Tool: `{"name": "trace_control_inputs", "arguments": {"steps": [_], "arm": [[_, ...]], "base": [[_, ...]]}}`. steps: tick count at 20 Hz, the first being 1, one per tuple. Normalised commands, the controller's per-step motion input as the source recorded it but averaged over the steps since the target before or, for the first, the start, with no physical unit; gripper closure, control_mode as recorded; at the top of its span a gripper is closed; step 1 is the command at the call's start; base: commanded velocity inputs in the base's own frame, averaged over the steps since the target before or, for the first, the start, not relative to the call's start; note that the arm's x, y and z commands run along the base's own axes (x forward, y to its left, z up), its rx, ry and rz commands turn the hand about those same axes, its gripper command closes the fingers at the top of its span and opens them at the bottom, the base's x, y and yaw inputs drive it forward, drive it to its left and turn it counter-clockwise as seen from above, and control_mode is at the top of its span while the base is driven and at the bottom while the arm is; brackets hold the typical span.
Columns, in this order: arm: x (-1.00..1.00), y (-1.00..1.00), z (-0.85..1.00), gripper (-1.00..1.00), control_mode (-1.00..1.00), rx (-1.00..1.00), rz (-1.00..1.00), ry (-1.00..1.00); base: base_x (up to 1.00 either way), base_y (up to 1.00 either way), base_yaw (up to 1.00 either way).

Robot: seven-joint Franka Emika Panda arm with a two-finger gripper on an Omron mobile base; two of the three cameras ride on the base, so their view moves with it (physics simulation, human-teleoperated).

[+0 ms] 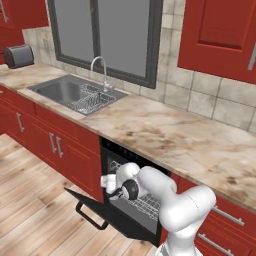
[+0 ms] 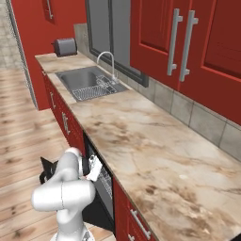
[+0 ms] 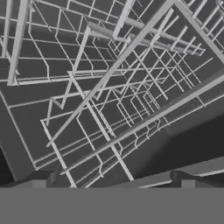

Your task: Open the dishwasher door and pull out the top rack.

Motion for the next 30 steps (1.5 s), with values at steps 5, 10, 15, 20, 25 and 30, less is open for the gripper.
{"name": "trace_control_inputs", "arguments": {"steps": [5,10,15,20,25,30], "arm": [[0.81,-0.60,-0.73,-1.00,-1.00,0.38,-0.01,0.98],[0.04,-0.01,-0.59,-1.00,-1.00,0.32,0.10,0.95],[-0.55,0.42,-0.73,-1.00,-1.00,0.28,0.23,0.82],[-0.75,0.57,-0.88,-1.00,-1.00,0.28,0.23,0.75],[-0.80,0.53,-0.93,-1.00,-1.00,0.31,0.23,0.71],[-0.61,0.23,-0.67,-1.00,-1.00,0.45,0.26,0.74]], "base": [[0.00,0.00,0.00],[0.00,0.00,0.00],[0.00,0.00,0.00],[0.00,0.00,0.00],[0.00,0.00,0.00],[0.00,0.00,0.00]]}}
